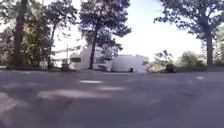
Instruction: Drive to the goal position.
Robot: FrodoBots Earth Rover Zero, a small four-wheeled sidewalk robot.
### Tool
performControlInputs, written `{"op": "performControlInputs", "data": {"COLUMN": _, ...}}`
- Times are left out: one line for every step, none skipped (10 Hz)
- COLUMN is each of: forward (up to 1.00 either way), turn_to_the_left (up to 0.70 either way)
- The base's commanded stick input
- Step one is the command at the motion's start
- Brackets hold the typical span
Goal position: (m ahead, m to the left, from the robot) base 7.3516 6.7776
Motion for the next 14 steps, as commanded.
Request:
{"op": "performControlInputs", "data": {"forward": 0.70, "turn_to_the_left": 0.00}}
{"op": "performControlInputs", "data": {"forward": 0.70, "turn_to_the_left": 0.00}}
{"op": "performControlInputs", "data": {"forward": 0.70, "turn_to_the_left": 0.00}}
{"op": "performControlInputs", "data": {"forward": 0.70, "turn_to_the_left": 0.00}}
{"op": "performControlInputs", "data": {"forward": 0.70, "turn_to_the_left": 0.00}}
{"op": "performControlInputs", "data": {"forward": 0.70, "turn_to_the_left": 0.00}}
{"op": "performControlInputs", "data": {"forward": 0.70, "turn_to_the_left": 0.00}}
{"op": "performControlInputs", "data": {"forward": 0.70, "turn_to_the_left": 0.00}}
{"op": "performControlInputs", "data": {"forward": 0.70, "turn_to_the_left": 0.00}}
{"op": "performControlInputs", "data": {"forward": 0.70, "turn_to_the_left": 0.00}}
{"op": "performControlInputs", "data": {"forward": 0.70, "turn_to_the_left": 0.00}}
{"op": "performControlInputs", "data": {"forward": 0.70, "turn_to_the_left": 0.06}}
{"op": "performControlInputs", "data": {"forward": 0.70, "turn_to_the_left": 0.29}}
{"op": "performControlInputs", "data": {"forward": 0.70, "turn_to_the_left": 0.35}}
